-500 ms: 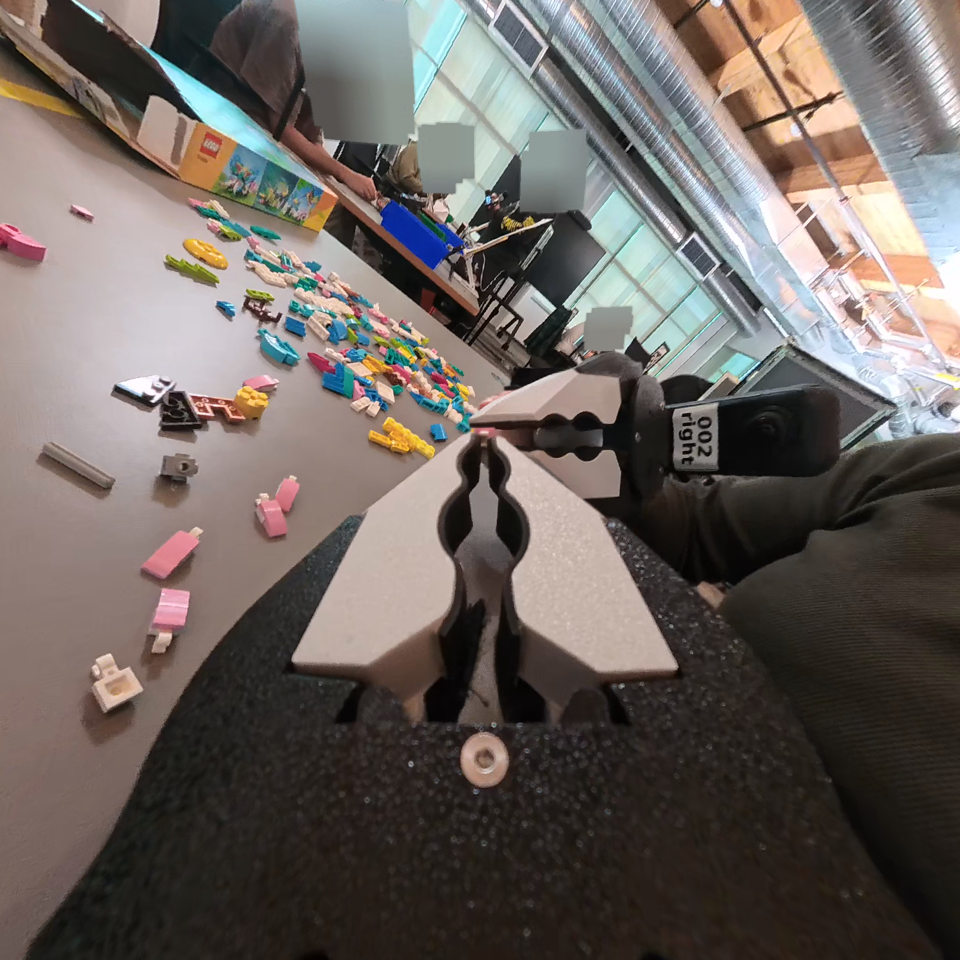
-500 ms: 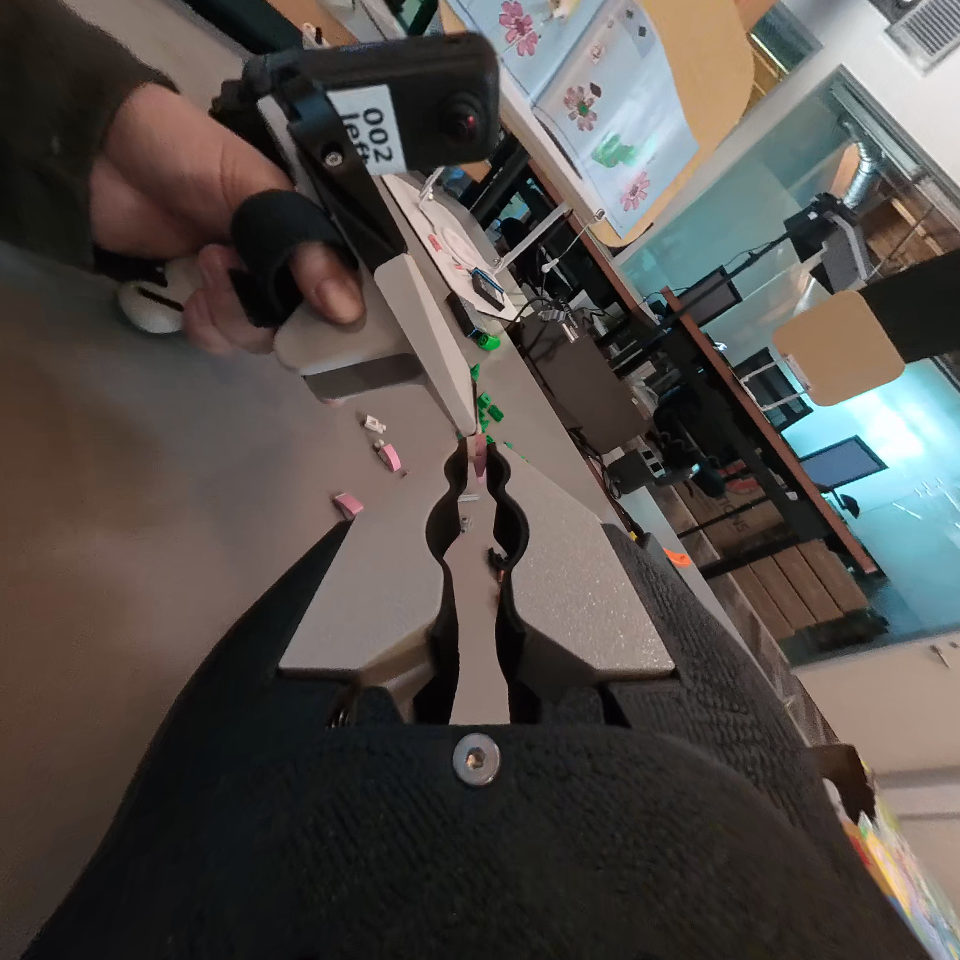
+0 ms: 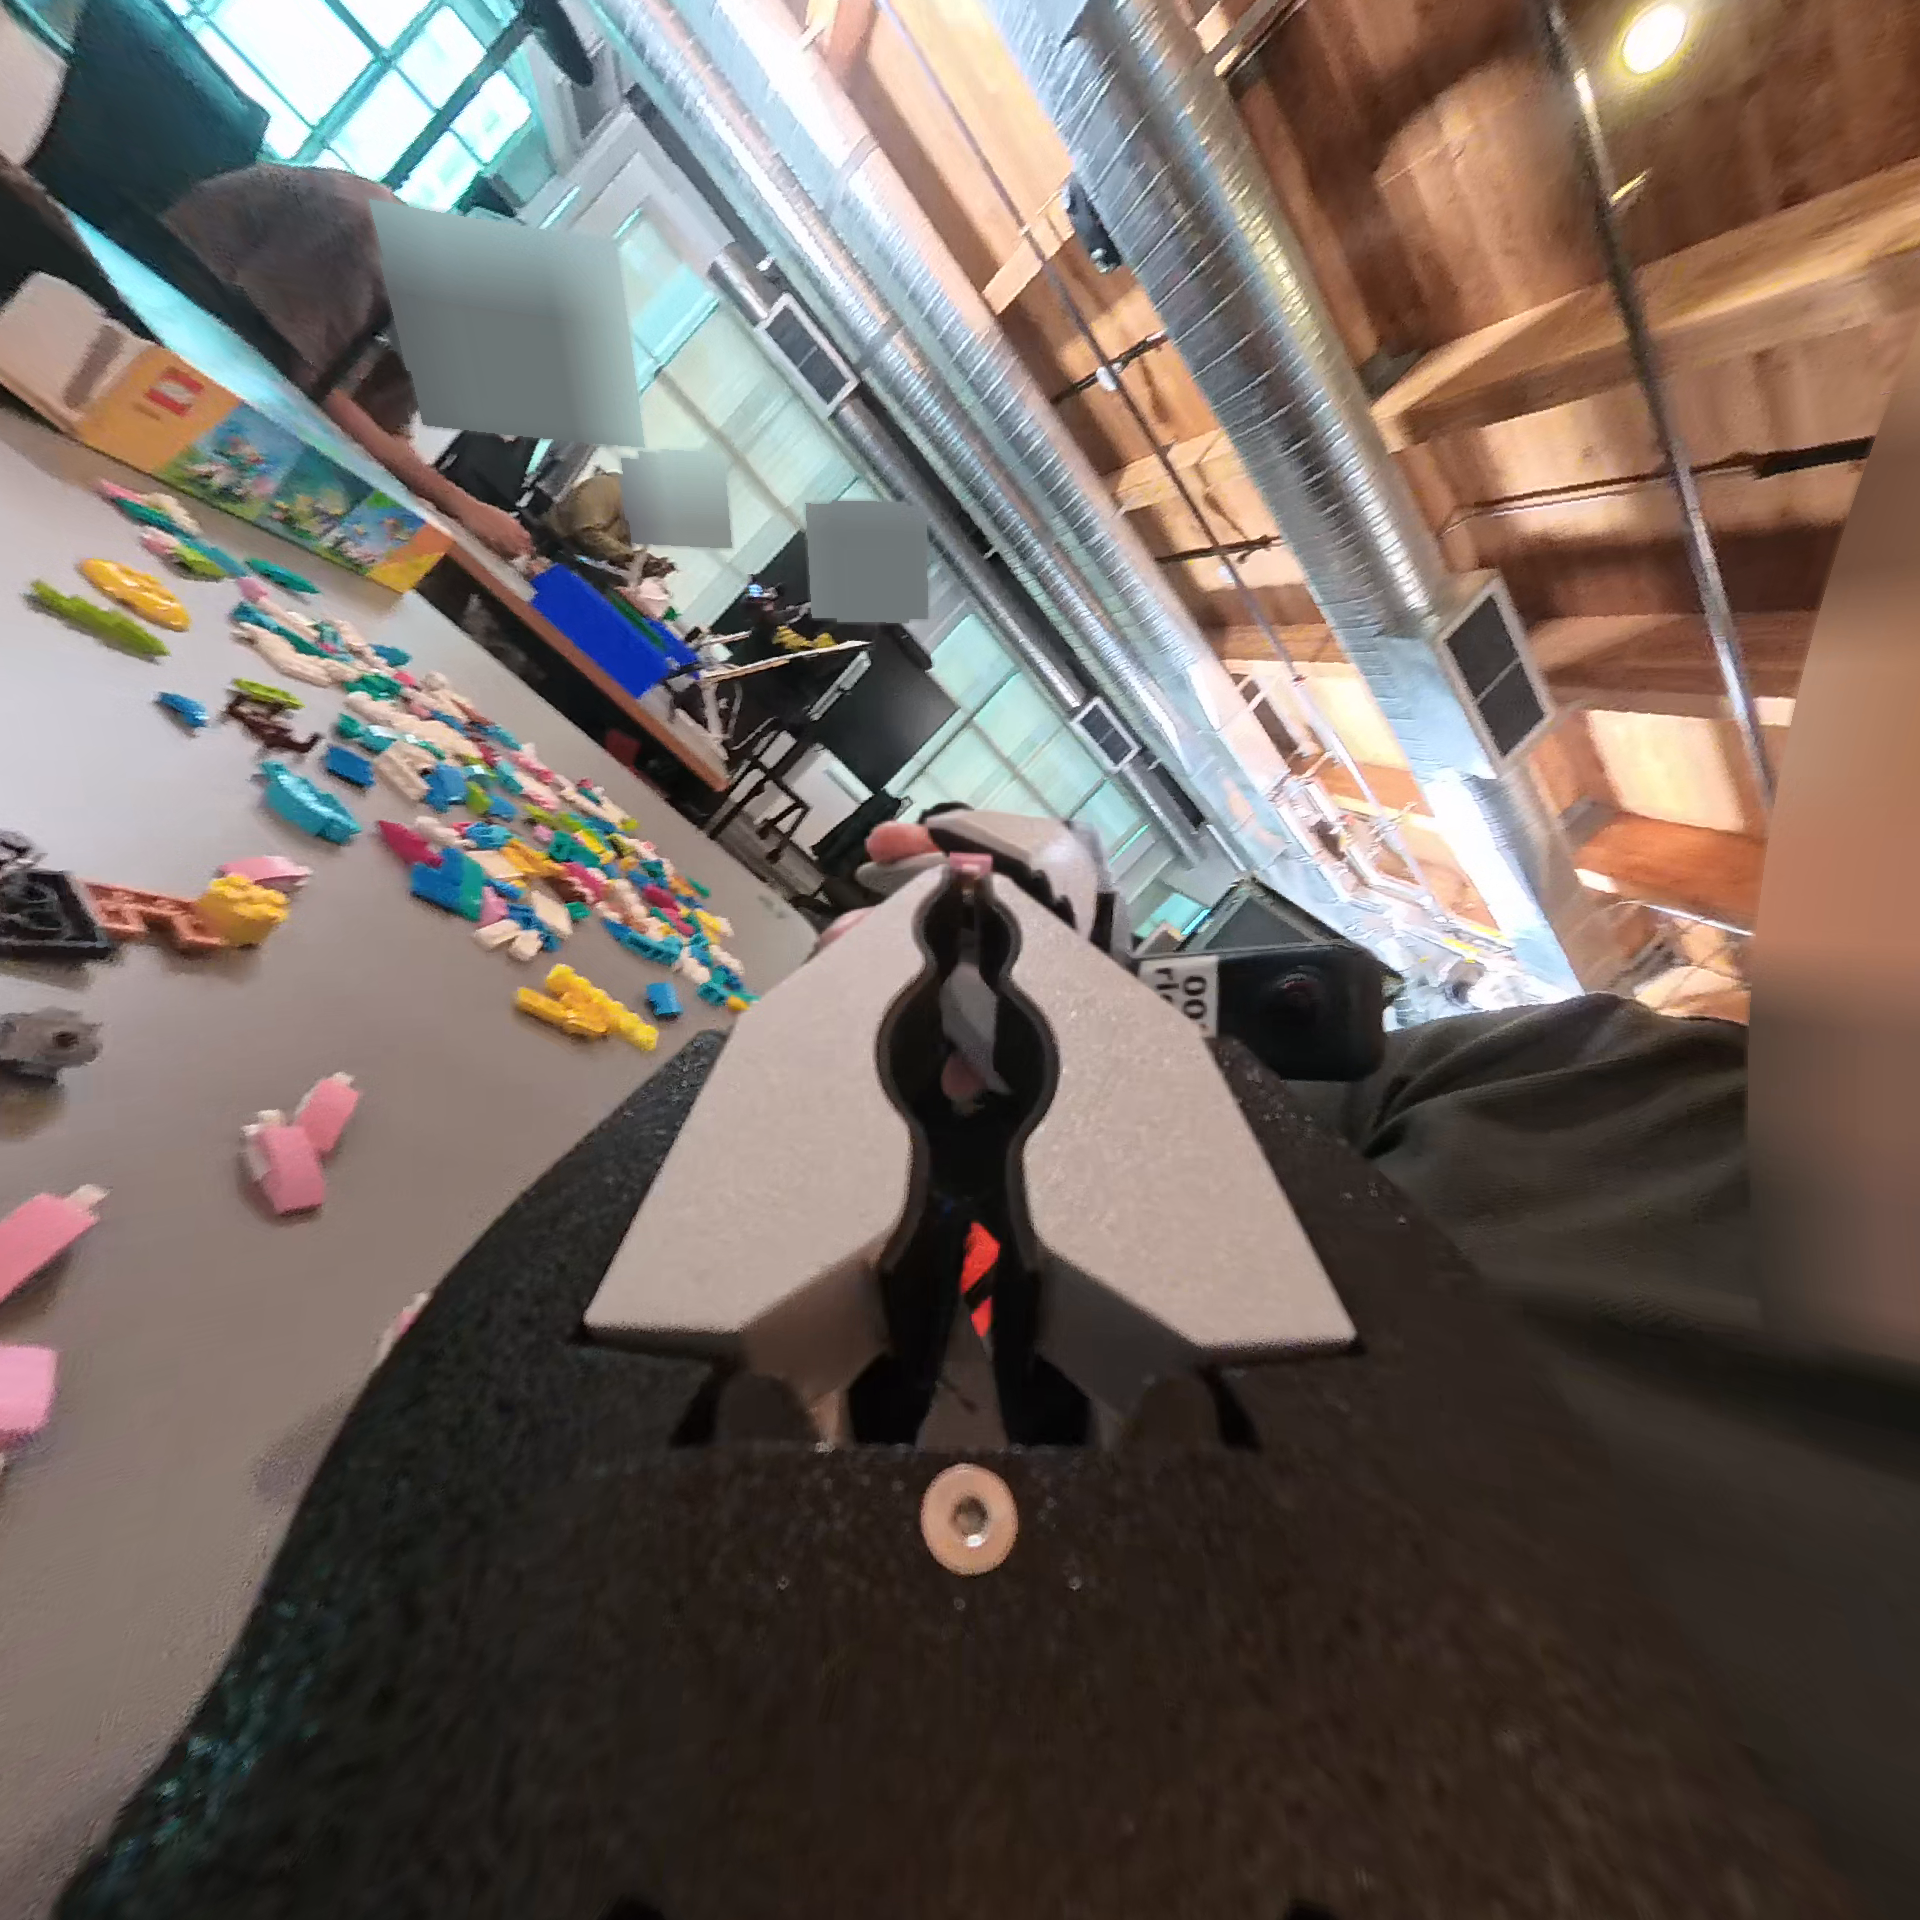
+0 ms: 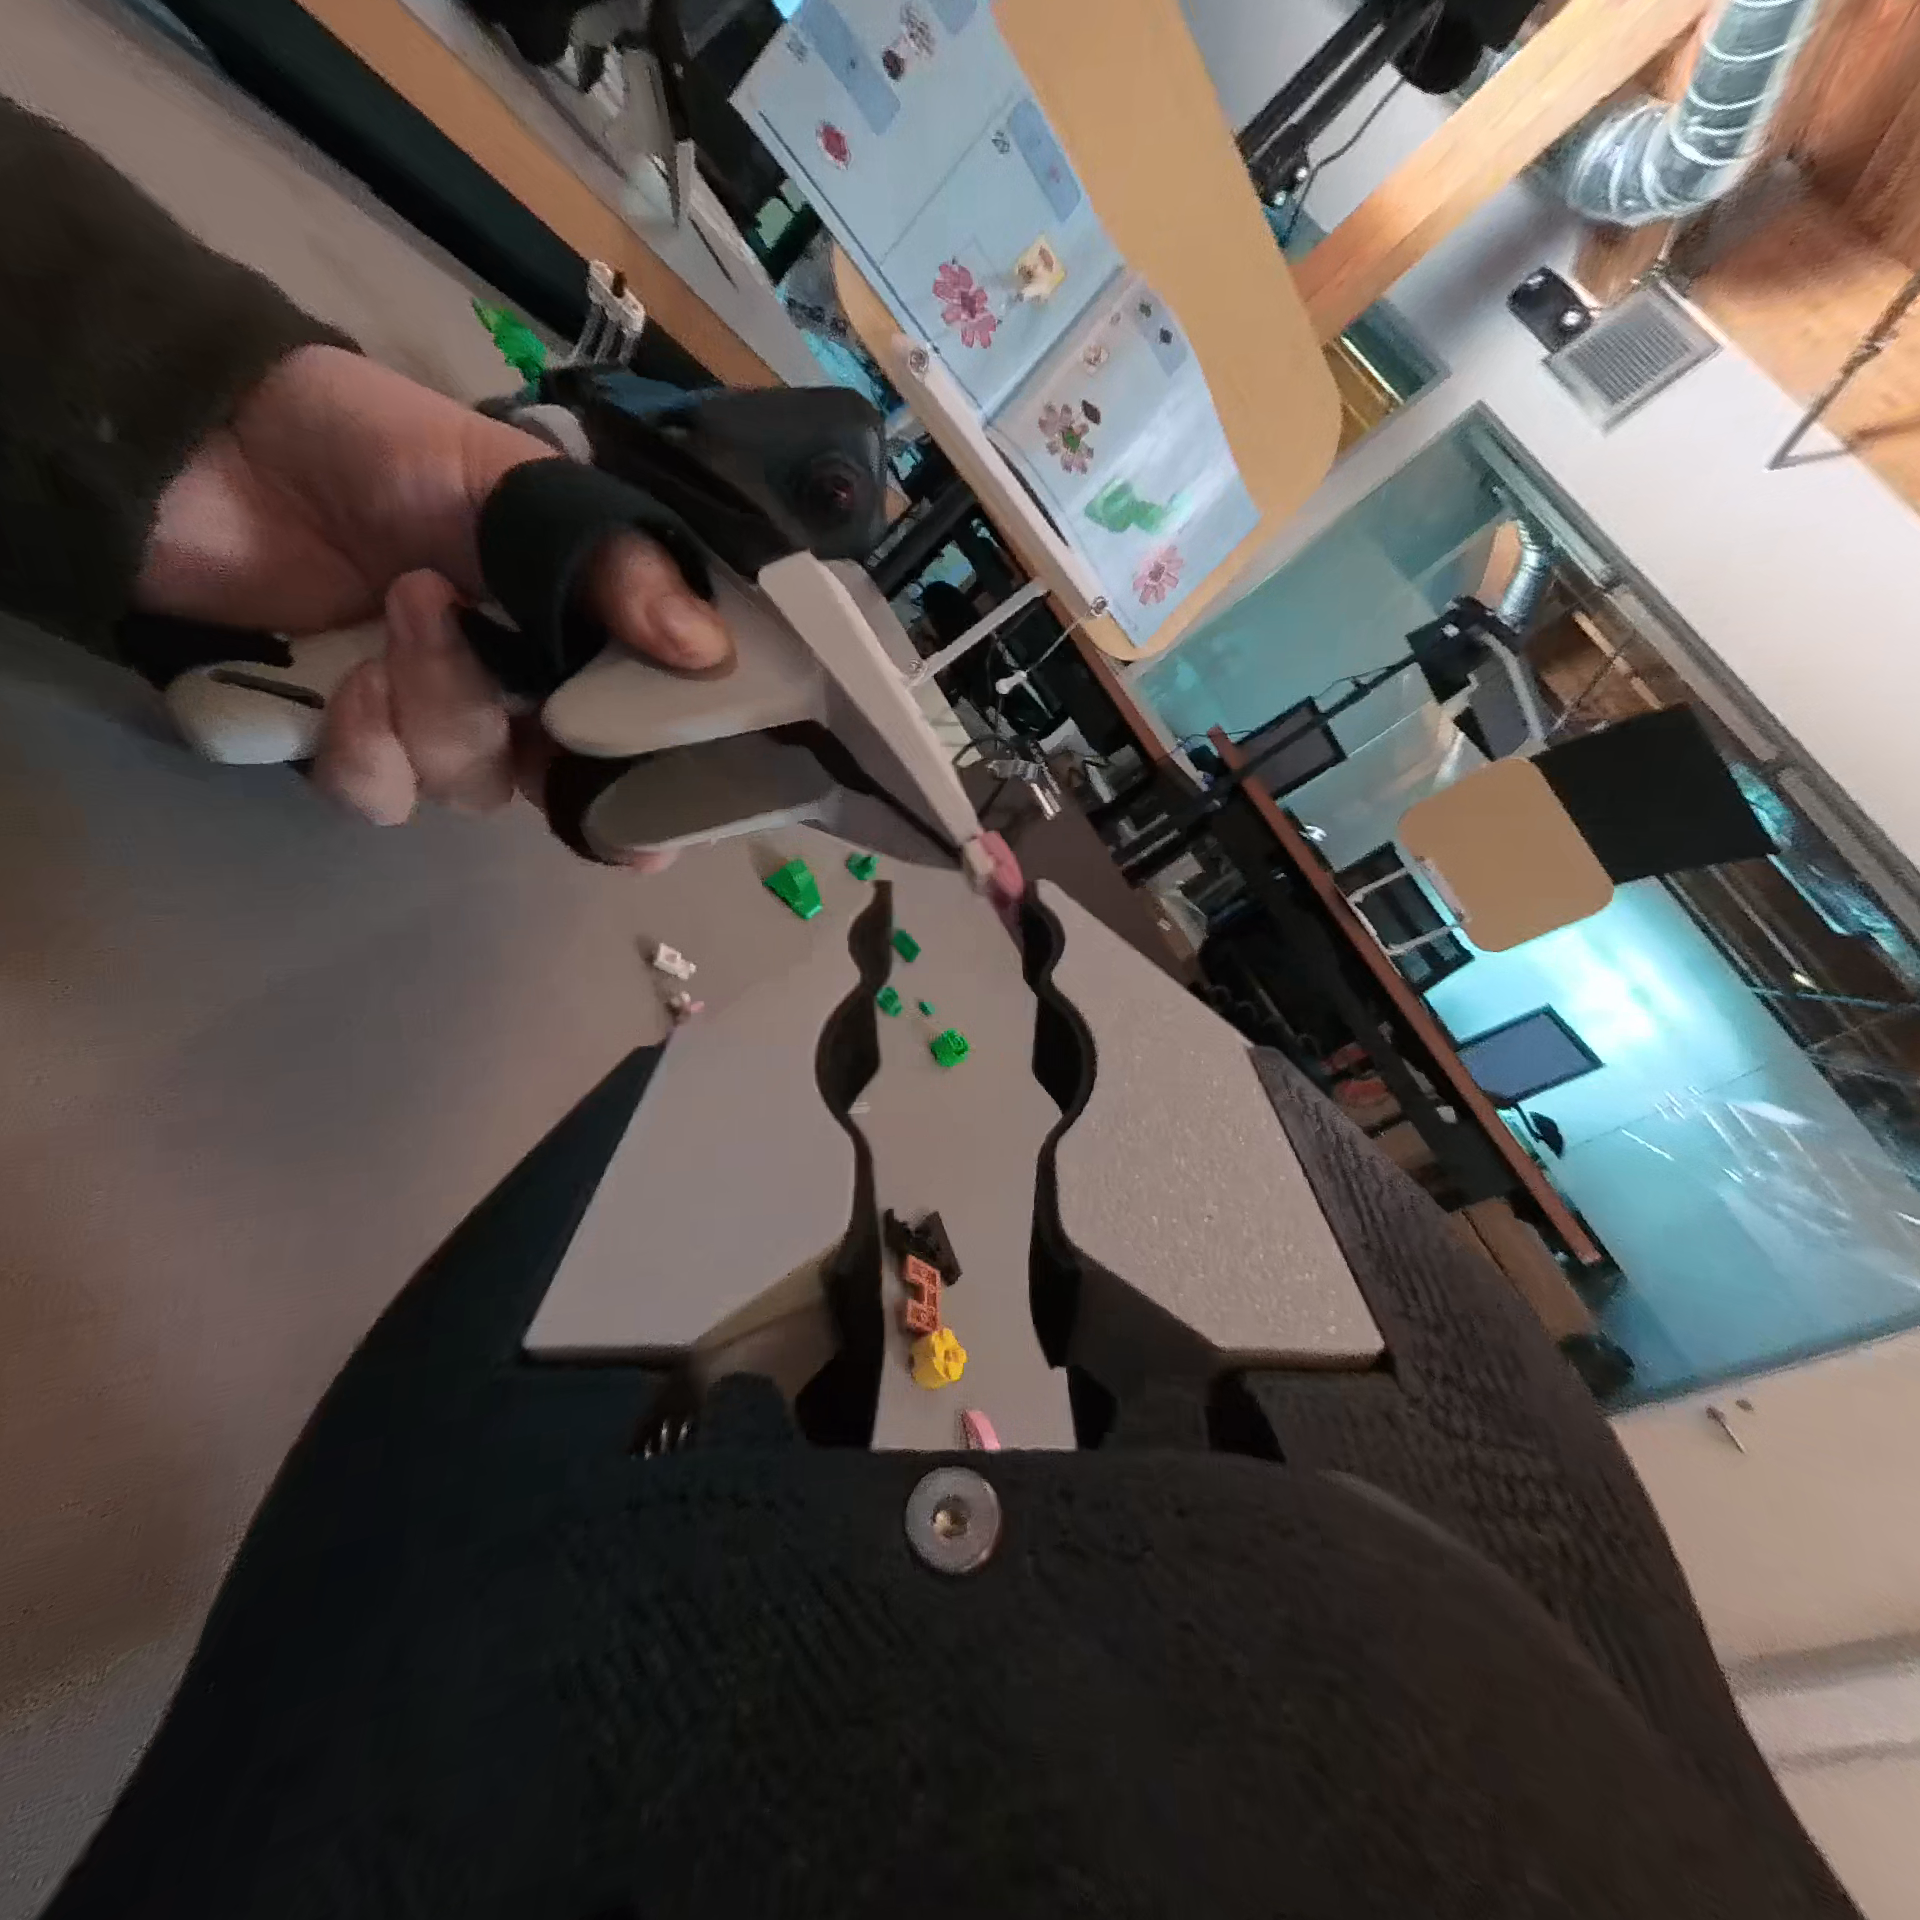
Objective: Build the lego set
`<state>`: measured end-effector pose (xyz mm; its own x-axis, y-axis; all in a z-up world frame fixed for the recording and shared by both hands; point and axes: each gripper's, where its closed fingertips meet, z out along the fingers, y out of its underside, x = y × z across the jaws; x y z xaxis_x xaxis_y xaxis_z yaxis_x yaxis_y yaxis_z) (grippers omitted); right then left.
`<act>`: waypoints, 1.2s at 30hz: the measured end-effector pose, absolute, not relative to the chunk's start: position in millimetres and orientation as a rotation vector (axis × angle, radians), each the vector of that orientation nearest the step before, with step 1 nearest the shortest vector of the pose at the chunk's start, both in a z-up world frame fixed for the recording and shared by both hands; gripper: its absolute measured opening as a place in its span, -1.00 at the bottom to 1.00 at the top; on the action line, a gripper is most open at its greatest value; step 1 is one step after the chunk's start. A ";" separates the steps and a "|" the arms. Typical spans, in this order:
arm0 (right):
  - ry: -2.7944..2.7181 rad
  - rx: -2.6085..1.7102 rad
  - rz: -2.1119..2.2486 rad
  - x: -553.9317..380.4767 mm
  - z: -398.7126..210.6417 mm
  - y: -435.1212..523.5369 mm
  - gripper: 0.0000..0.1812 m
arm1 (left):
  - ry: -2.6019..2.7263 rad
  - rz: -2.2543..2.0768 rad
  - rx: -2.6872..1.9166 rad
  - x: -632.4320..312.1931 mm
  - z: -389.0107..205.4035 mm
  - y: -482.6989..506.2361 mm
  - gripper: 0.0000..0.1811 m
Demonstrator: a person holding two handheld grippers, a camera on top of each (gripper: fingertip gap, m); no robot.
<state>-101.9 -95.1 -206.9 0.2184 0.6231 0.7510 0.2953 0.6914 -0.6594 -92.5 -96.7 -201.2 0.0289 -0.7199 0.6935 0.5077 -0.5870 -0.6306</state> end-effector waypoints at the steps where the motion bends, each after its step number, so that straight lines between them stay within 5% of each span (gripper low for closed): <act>1: -1.383 -0.835 0.279 -101.9 -207.3 -96.2 -0.72 | 0.242 -1.723 -1.387 -92.2 -199.3 -98.4 -1.00; 22: -1.304 -0.757 0.204 -97.2 -191.5 -107.6 -0.93 | 0.235 -1.895 -1.292 -84.9 -189.2 -108.9 -1.00; 36: -1.671 -0.601 0.293 -116.9 -165.7 -97.8 -0.93 | 0.435 -1.455 -1.418 -101.3 -166.8 -97.6 -1.00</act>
